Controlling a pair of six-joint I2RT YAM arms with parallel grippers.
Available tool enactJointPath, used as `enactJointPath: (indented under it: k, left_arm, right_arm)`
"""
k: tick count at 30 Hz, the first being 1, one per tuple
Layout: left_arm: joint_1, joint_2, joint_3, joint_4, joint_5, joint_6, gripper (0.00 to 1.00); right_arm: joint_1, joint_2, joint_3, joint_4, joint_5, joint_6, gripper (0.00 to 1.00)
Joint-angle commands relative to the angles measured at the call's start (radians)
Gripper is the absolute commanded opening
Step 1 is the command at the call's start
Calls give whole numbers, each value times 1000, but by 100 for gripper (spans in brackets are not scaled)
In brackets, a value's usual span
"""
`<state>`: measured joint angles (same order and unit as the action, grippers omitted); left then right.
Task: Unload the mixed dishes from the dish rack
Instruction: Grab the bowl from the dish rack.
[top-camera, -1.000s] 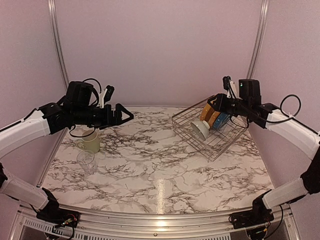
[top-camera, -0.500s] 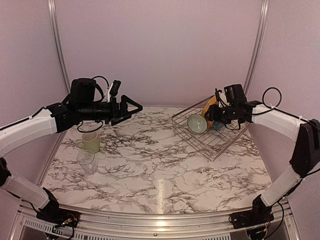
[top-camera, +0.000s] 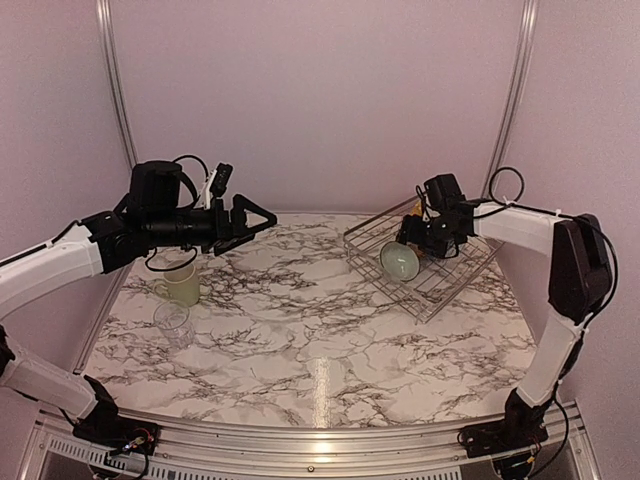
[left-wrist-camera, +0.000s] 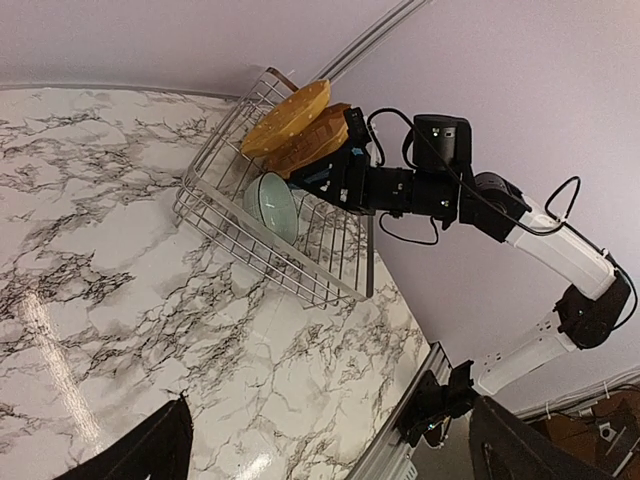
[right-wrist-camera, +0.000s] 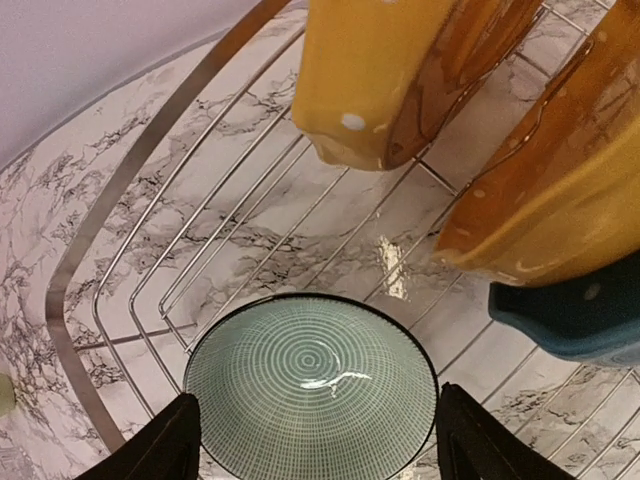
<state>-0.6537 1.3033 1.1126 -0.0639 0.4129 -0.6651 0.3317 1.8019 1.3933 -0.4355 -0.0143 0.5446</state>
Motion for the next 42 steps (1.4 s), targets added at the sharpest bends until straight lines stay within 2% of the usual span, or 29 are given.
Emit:
enactJointPath:
  k: [1,9,11,16,20,25,26,27,28,34,42]
  left_arm:
    - [0,-52,-24,-48,-22,28,99]
    - [0,15,-1,-30,16,31,99]
    - [0,15,-3,-14,18,21,99]
    - [0,8,-2,-28,18,26,99]
    - [0,-12,-11,-52,-3,29,99]
    - [0,-20,-20,-54,-8,21,99]
    - [0,-21,-20,-54,-7,21,99]
    - [0,-23,-23,-54,-11,21,99]
    - [0,-23,-23,-54,-14,21,99]
    - [0,-8,-23,-53,-13,15,99]
    - [0,10,-23,-38,-2,1,99]
  right_arm:
    - [-3,-52,-81,12,70,-5,79]
    - [-11,-51,-147,5,82,-43,75]
    - [-11,-40,-165,57,30,-68,70]
    - [-11,32,-128,78,25,-73,64]
    - [-11,70,-111,120,9,-57,54]
    - [-11,122,-91,149,6,-38,41]
    - [-11,122,-94,160,10,-38,37]
    - [-11,118,-95,172,10,-32,26]
    - [-11,117,-93,170,40,-31,21]
    - [-10,78,-121,188,72,-30,0]
    - [-8,-27,-139,188,119,-81,0]
